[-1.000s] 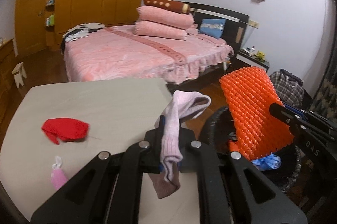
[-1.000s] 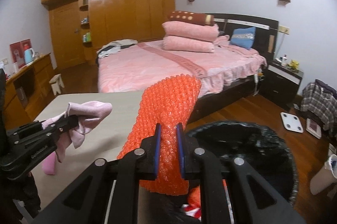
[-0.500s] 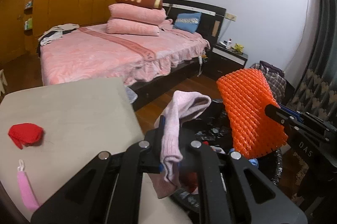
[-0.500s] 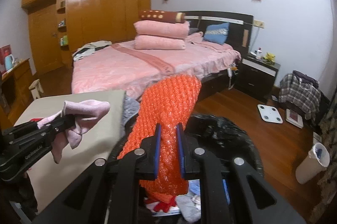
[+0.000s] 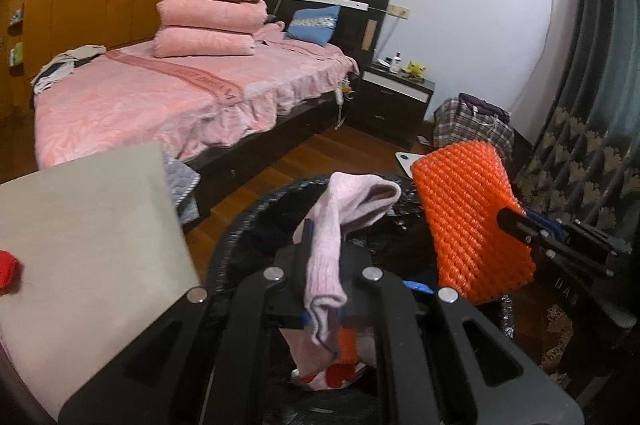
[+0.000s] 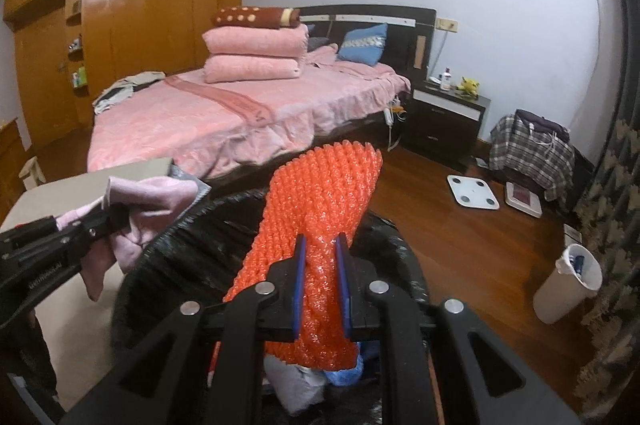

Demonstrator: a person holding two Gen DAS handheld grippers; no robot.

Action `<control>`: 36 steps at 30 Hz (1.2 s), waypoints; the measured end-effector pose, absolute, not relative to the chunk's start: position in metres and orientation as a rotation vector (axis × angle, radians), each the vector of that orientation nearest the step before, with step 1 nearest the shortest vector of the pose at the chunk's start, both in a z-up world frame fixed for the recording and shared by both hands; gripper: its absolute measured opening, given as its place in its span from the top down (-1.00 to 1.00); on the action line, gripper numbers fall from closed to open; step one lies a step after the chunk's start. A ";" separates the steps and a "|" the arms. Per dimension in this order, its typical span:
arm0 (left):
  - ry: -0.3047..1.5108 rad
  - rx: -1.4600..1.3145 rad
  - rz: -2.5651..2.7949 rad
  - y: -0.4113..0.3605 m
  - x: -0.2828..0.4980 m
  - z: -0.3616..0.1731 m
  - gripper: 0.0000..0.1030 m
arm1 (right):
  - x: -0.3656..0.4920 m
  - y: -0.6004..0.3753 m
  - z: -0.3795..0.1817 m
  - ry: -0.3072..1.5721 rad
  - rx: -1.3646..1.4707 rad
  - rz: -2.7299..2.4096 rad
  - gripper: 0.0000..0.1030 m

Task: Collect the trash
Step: 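Lower the sock and mesh into the bin and open both tools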

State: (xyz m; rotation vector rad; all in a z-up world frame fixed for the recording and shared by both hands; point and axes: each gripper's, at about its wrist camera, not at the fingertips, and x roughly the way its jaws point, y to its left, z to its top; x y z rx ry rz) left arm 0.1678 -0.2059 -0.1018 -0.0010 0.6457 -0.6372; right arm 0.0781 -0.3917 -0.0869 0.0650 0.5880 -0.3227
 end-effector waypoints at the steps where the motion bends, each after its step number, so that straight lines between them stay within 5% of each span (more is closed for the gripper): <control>1: 0.650 0.000 -0.645 -0.212 0.169 -0.104 0.85 | 0.078 -0.395 -0.090 0.594 0.066 -0.329 0.72; 19: 0.730 0.030 -0.690 -0.249 0.185 -0.137 0.83 | 0.082 -0.426 -0.128 0.667 0.088 -0.380 0.71; 21: 0.738 0.025 -0.692 -0.249 0.188 -0.137 0.74 | 0.081 -0.426 -0.130 0.670 0.090 -0.385 0.61; 22: 0.740 0.022 -0.696 -0.247 0.188 -0.137 0.50 | 0.080 -0.426 -0.131 0.673 0.089 -0.387 0.60; 23: 0.739 0.018 -0.699 -0.246 0.188 -0.137 0.16 | 0.080 -0.426 -0.131 0.676 0.086 -0.393 0.55; 24: 0.735 0.011 -0.703 -0.244 0.187 -0.136 0.07 | 0.078 -0.425 -0.132 0.674 0.083 -0.399 0.50; 27: 0.737 -0.002 -0.704 -0.237 0.186 -0.134 -0.05 | 0.074 -0.425 -0.131 0.665 0.085 -0.413 0.21; 32: 0.701 -0.037 -0.660 -0.211 0.184 -0.123 -0.58 | 0.067 -0.419 -0.124 0.632 0.074 -0.425 -0.69; 36: 0.663 -0.033 -0.606 -0.184 0.179 -0.111 -0.76 | 0.065 -0.410 -0.117 0.605 0.082 -0.409 -0.88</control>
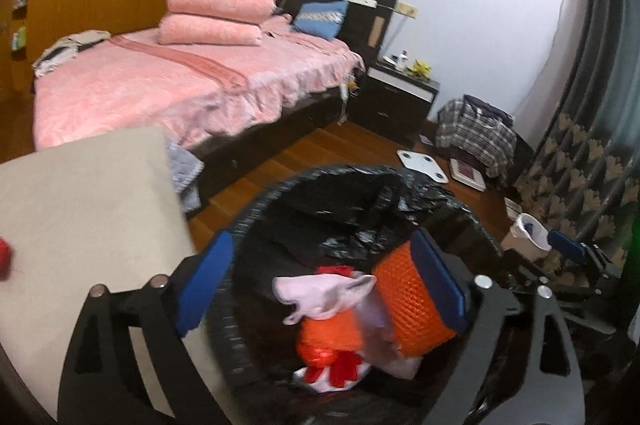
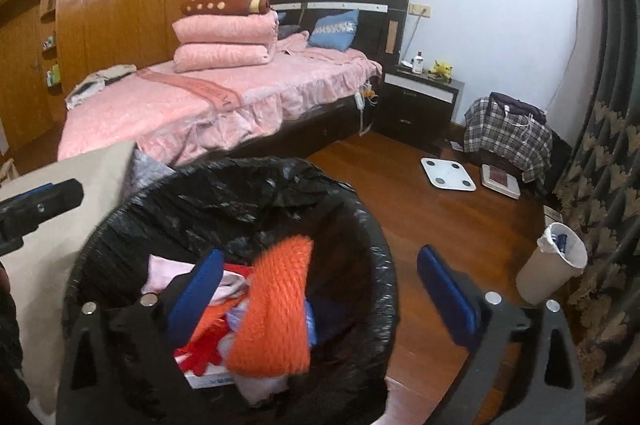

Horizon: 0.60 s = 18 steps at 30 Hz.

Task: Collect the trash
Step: 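Lower the sock and mesh into the bin and open both tools, then move both open tools back to the table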

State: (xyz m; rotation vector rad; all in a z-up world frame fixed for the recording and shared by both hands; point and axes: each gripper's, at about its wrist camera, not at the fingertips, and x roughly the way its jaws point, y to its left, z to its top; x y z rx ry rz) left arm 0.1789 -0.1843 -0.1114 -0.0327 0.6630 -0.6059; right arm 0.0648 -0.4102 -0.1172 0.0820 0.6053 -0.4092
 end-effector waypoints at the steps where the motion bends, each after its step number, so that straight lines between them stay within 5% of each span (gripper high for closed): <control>1: 0.653 -0.032 -0.592 -0.177 0.177 -0.109 -0.77 | 0.064 -0.407 -0.115 0.598 0.081 -0.403 -0.88; 18: 0.596 -0.037 -0.263 -0.022 0.157 -0.086 -0.80 | 0.099 -0.284 -0.096 0.564 0.044 -0.135 -0.88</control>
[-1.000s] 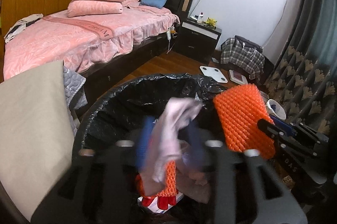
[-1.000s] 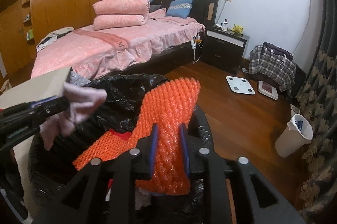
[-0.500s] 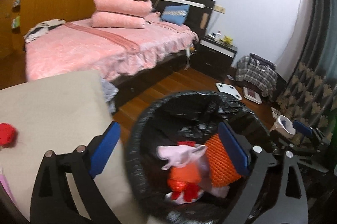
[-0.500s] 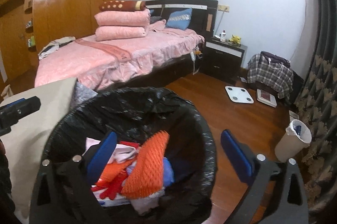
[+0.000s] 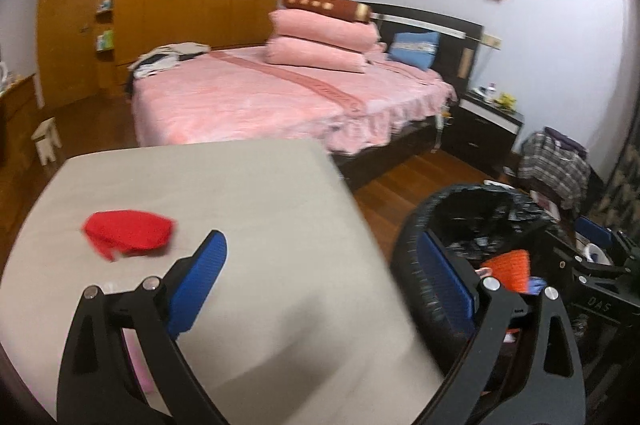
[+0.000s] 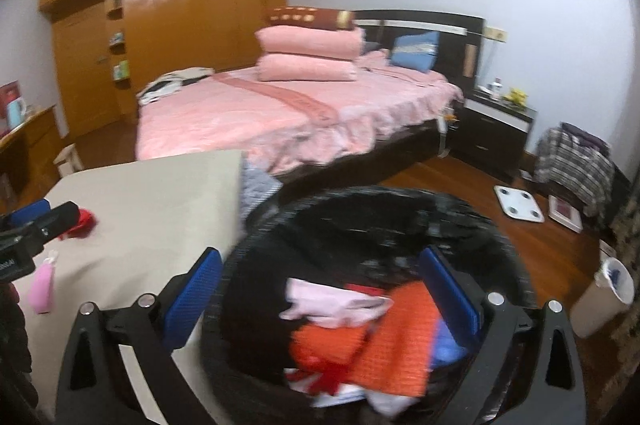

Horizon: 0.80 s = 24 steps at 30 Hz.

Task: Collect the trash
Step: 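Move both open tools back to the table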

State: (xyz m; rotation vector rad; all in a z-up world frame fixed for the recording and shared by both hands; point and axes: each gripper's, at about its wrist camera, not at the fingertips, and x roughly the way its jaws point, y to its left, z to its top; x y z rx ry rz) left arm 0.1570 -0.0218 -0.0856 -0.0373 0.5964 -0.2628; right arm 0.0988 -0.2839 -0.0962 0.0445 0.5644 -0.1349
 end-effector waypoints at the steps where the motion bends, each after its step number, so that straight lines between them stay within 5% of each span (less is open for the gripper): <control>1: 0.596 -0.039 -0.249 -0.015 0.156 -0.085 -0.80 | 0.102 -0.274 -0.097 0.565 0.041 -0.115 -0.88; 19: 0.690 -0.093 0.061 0.123 0.146 -0.130 -0.78 | 0.144 -0.140 -0.128 0.595 -0.015 0.143 -0.88; 24: 0.765 -0.101 0.065 0.129 0.154 -0.153 -0.44 | 0.152 -0.123 -0.138 0.614 -0.024 0.169 -0.88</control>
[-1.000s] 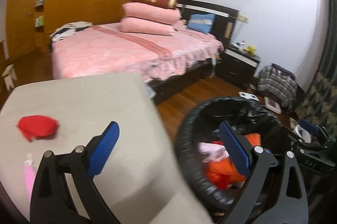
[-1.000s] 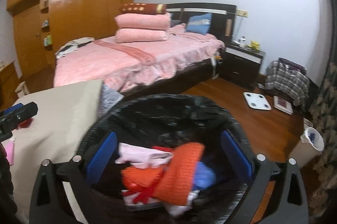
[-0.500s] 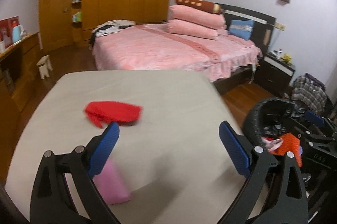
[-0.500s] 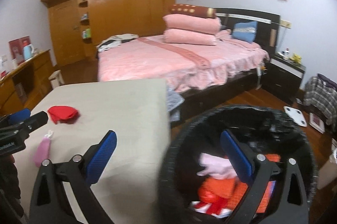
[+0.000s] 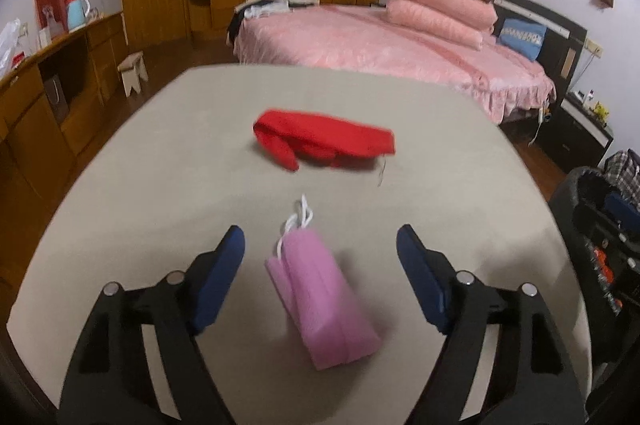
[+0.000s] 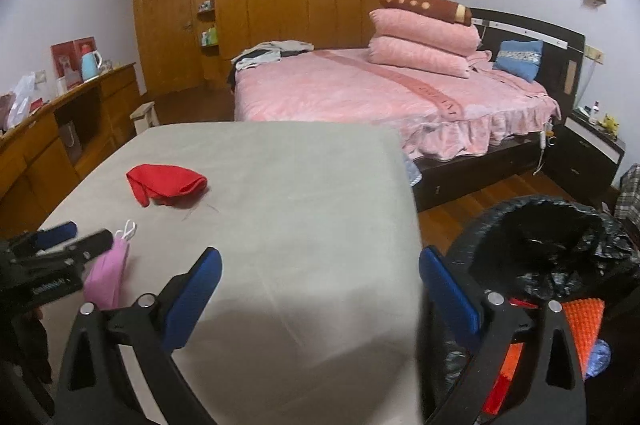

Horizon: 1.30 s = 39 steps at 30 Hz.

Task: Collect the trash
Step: 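Move both open tools back to the table, then grasp the pink mask with the left tool while the right tool grasps the red cloth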

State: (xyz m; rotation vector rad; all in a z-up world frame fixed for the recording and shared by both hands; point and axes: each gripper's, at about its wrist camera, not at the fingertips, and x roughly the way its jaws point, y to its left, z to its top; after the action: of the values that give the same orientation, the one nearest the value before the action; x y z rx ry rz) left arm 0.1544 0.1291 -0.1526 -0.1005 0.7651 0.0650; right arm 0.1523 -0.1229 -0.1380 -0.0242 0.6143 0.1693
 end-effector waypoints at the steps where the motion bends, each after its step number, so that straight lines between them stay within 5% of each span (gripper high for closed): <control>1: 0.776 -0.105 0.061 0.129 0.155 -0.156 -0.35 | 0.154 -0.121 -0.140 0.619 -0.023 0.173 -0.88; 6: 0.827 -0.119 0.039 0.130 0.158 -0.170 0.10 | 0.159 -0.115 -0.146 0.633 -0.026 0.182 -0.87; 8: 0.841 -0.126 0.025 0.130 0.159 -0.173 0.51 | 0.160 -0.113 -0.147 0.634 -0.029 0.184 -0.87; 11: 0.845 -0.140 0.018 0.133 0.159 -0.174 0.86 | 0.162 -0.111 -0.148 0.637 -0.030 0.187 -0.87; 39: 0.741 -0.167 0.147 0.217 0.190 -0.143 0.96 | 0.231 -0.011 -0.139 0.603 -0.026 0.329 -0.85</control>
State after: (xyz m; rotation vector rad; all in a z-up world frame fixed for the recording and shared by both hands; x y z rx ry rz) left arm 0.1900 0.2171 -0.1426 -0.1669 0.7409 0.1473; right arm 0.2310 -0.0112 -0.1388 -0.0258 0.6029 0.3288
